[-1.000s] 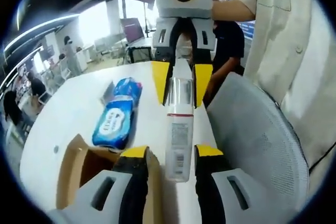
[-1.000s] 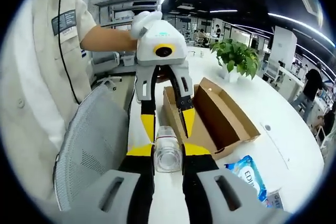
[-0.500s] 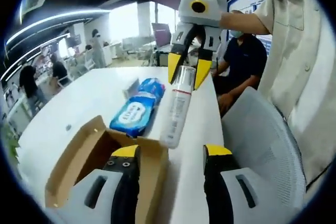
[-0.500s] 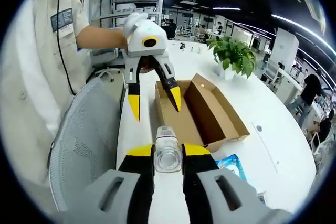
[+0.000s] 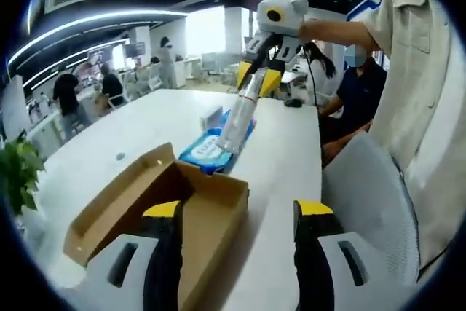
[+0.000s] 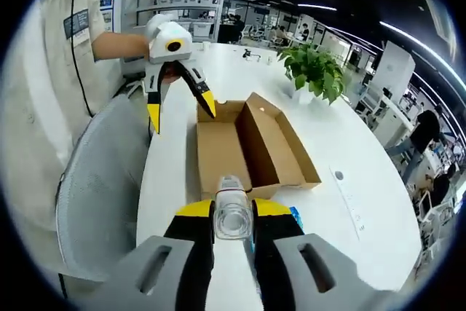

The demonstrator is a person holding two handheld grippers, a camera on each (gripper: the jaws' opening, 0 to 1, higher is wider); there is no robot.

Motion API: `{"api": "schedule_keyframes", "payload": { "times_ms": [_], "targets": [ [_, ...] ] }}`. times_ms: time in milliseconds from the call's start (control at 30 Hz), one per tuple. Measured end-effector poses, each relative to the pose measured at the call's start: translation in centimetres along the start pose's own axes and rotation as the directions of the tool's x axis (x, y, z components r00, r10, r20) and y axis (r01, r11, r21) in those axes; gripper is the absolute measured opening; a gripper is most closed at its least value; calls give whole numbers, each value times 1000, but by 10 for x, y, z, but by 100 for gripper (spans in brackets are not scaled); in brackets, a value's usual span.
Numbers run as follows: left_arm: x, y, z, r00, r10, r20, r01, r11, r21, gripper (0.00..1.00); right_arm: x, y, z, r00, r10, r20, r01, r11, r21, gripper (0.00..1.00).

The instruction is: Operate the shoe box by opening the lid, removing the specified soft item, and placing it in the target area until the item is outside and the box remains undamaged.

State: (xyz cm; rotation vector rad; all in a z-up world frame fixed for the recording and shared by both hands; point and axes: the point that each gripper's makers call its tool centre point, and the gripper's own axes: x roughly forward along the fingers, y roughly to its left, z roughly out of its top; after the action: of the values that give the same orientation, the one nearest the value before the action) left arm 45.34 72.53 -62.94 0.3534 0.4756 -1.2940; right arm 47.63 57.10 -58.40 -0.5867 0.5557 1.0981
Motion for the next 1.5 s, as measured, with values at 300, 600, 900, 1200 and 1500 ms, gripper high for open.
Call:
{"api": "schedule_keyframes", "payload": {
  "times_ms": [300,600,900,1200,1500],
  "targets": [
    [-16,10,-2,996,80,33,-78,995,-65,71,0,-35,-10,998,-7,-58,5,999,-36,16],
    [-37,27,-7,984,170,50,-163,979,-118,77,-2,-68,-25,992,-25,-123,18,998,-61,16],
    [-60,31,-10,970,233,66,-220,963,-157,85,3,-100,-49,977,-27,-211,14,998,-61,16],
    [-76,30,-18,954,297,53,-282,940,-190,95,18,-123,-67,958,-8,-288,-8,998,-56,16],
    [-91,29,-28,937,346,43,-328,917,-227,99,29,-140,-79,938,11,-348,-33,998,-57,17]
  ]
}}
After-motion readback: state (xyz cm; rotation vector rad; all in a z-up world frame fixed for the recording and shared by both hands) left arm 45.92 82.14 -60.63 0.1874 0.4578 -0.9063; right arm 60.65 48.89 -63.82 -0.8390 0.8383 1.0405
